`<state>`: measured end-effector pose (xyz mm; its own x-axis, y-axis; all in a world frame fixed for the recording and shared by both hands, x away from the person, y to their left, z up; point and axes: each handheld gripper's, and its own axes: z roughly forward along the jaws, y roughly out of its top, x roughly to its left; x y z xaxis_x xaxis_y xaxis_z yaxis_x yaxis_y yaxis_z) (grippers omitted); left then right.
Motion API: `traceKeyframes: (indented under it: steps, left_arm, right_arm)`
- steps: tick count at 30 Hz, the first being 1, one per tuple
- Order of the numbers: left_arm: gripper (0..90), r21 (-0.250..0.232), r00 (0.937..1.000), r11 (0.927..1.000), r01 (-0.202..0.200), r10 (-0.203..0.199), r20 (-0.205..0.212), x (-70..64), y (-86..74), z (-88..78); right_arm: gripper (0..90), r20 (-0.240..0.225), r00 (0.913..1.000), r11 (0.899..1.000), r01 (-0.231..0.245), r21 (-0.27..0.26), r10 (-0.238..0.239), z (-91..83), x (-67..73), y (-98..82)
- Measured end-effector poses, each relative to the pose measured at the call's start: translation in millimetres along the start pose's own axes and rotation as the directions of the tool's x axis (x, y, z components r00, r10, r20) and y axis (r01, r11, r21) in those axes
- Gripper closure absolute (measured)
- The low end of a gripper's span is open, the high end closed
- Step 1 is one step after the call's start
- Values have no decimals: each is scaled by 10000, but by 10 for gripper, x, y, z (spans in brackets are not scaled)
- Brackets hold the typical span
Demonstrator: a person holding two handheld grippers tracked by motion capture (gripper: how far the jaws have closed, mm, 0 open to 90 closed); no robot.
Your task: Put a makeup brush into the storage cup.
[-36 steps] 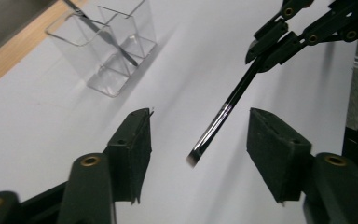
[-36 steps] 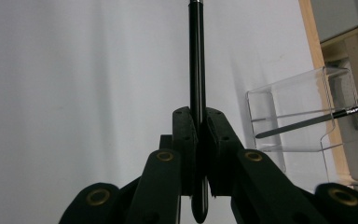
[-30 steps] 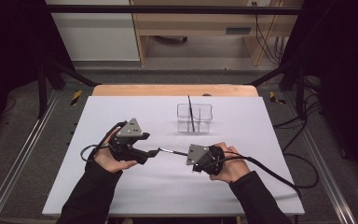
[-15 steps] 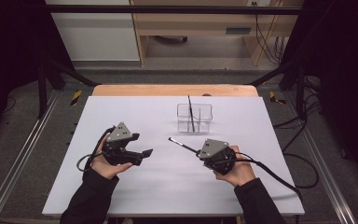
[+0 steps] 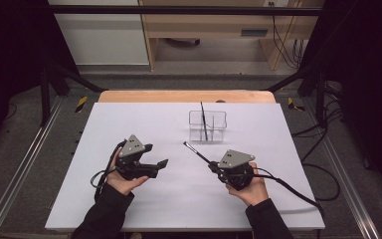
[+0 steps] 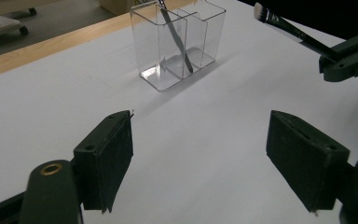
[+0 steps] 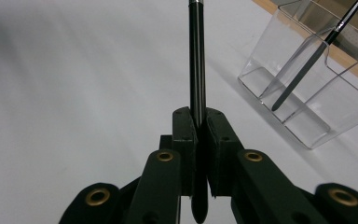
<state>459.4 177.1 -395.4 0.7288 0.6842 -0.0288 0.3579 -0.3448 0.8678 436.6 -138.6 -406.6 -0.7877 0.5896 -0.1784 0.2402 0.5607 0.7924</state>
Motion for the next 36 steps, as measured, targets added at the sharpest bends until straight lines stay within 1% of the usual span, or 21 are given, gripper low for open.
traceKeyframes:
  steps: [1,3,8,10,12,15,17,21,25,27,29,31,33,36]
  left_arm:
    - [221,-56,10000,10000,31,-31,-22,-10,-6,7]
    - [221,-171,9999,9998,115,-115,-5,-30,-18,21]
    - [215,-580,9990,9974,436,-437,-5,-86,-36,43]
    - [214,-762,9984,9955,567,-565,40,-105,-41,51]
    - [208,-867,9985,9947,545,-547,0,-121,-44,67]
    - [206,-1077,9969,9910,792,-786,105,-138,-52,92]
    - [206,-1201,9971,9898,762,-766,16,-154,-56,108]
    - [205,-1464,9953,9845,965,-962,94,-186,-51,133]
    - [203,-1690,9944,9800,1054,-1036,193,-204,-33,136]
    - [204,-1825,9931,9762,1173,-1144,265,-207,-22,134]
    - [204,-1910,9929,9744,1186,-1150,297,-216,-9,136]
    - [204,-1950,9934,9741,1144,-1102,320,-229,0,141]
    - [204,-1992,9926,9726,1199,-1141,406,-242,11,149]
    - [205,-2156,9917,9682,1268,-1196,465,-264,35,160]
  right_arm:
    - [843,0,9999,9999,-159,-54,159,4,3,-12]
    - [843,15,9996,9995,-269,-146,269,17,11,-30]
    - [843,-137,9973,9960,-725,-514,719,37,23,-57]
    - [843,-96,9970,9951,-774,-617,769,35,27,-56]
    - [843,-90,9965,9938,-837,-731,833,30,30,-54]
    - [843,-138,9955,9917,-944,-868,935,32,28,-55]
    - [843,-168,9950,9908,-993,-921,982,42,32,-60]
    - [843,-165,9940,9897,-1093,-929,1082,66,41,-69]
    - [842,-171,9918,9860,-1274,-1080,1263,71,47,-75]
    - [843,-150,9913,9849,-1316,-1129,1307,71,48,-76]
    - [843,-167,9906,9836,-1369,-1176,1359,73,51,-74]
    - [842,-179,9901,9825,-1404,-1221,1393,74,54,-72]
    - [843,-194,9898,9815,-1425,-1276,1412,74,56,-70]
    - [843,-206,9889,9789,-1488,-1403,1473,69,56,-64]
